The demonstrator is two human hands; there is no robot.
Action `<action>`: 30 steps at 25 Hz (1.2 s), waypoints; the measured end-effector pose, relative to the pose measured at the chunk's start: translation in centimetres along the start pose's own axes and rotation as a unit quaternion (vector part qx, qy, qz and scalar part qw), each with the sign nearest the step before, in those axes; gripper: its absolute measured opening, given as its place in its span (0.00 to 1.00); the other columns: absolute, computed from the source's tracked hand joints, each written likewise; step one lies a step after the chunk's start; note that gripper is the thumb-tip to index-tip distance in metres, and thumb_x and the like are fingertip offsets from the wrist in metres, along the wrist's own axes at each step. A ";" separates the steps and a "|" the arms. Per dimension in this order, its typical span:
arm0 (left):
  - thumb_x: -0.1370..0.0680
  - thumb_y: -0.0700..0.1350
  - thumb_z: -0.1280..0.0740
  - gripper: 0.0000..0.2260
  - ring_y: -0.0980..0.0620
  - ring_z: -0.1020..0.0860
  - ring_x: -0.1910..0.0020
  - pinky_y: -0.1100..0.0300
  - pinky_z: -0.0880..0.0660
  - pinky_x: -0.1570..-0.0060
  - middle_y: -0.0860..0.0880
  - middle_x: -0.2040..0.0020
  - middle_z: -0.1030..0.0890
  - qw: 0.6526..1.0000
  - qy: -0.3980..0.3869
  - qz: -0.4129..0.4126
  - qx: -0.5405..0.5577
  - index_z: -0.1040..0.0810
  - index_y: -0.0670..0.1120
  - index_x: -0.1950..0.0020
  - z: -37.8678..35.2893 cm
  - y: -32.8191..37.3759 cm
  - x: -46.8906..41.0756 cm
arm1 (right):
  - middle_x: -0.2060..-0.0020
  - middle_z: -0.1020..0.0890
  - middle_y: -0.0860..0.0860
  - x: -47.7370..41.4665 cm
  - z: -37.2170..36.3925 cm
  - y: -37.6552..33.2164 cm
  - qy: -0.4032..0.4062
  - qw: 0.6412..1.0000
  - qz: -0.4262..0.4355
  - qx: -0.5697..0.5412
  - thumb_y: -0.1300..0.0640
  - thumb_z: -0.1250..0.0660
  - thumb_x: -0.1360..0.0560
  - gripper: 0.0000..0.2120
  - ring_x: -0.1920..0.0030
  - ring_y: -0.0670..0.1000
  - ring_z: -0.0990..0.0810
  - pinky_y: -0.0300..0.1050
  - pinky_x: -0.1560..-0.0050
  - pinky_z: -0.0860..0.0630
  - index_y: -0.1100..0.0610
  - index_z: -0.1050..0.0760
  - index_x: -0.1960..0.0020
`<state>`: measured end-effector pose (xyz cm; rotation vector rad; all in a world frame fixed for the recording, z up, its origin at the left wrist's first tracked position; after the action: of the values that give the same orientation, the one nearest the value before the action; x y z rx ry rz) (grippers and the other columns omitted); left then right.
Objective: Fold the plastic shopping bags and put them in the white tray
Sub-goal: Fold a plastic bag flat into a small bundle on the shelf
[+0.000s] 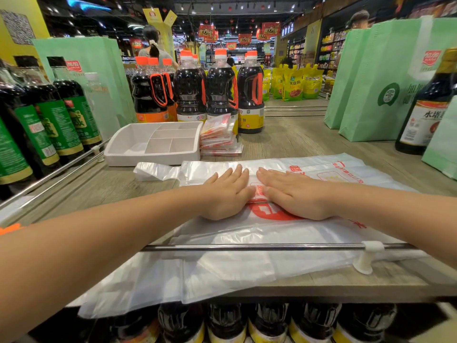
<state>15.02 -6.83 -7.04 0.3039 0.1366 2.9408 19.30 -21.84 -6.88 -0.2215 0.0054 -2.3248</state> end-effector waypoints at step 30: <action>0.16 0.52 0.42 0.15 0.46 0.26 0.35 0.49 0.30 0.35 0.50 0.33 0.25 0.967 0.254 0.014 -0.025 0.25 0.55 0.31 3.2 -3.5 0.8 | 0.58 0.19 0.42 2.5 3.1 -1.3 0.214 0.972 0.024 -0.097 0.48 0.33 0.22 0.05 0.54 0.43 0.23 0.37 0.53 0.29 0.48 0.20 0.53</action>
<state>15.53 -3.06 -4.12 -0.4664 0.1251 2.9738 17.15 -22.59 -3.36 0.1851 0.4477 -2.2799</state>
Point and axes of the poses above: each hand's wrist, its own x-axis away from the middle knuckle, its own z-axis out of the back of the hand, y = z × x, the point moved 5 cm from there along -x, towards the middle knuckle
